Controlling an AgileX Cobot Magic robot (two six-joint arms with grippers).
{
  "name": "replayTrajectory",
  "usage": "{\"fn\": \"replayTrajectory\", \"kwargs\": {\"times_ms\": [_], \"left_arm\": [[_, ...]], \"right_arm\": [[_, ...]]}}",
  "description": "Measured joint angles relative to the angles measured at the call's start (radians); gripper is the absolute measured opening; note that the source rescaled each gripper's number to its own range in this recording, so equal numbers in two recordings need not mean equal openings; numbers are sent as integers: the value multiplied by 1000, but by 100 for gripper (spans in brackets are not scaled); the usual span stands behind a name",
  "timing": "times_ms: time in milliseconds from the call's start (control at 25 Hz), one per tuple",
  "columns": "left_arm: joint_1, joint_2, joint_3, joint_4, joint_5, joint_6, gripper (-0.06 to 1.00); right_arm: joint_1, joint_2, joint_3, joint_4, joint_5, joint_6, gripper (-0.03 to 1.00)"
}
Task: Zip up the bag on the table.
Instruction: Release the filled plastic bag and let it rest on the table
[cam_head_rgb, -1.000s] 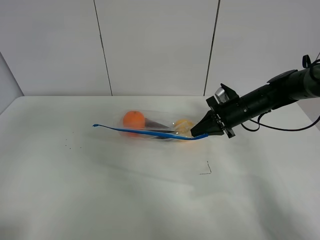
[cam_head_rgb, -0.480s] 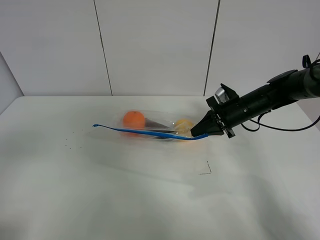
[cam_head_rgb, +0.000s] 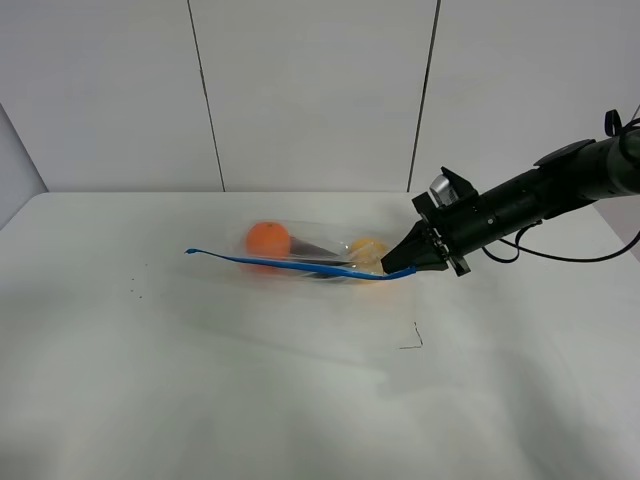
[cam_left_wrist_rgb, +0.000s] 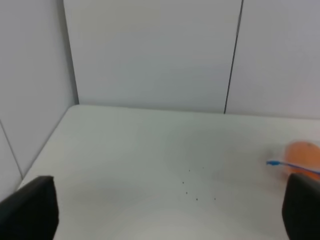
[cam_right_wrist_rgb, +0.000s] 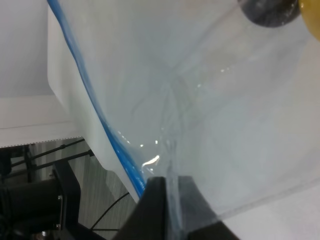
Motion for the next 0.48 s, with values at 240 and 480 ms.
{"fn": "replayTrajectory", "kwargs": {"times_ms": [240,480], "left_arm": [[0,-1,49,-9,103,-9,100],[0,-1,113,-38,146,-10,100]], "right_arm": [[0,0,0,0,0,0,0],[0,0,0,0,0,-3,0]]}}
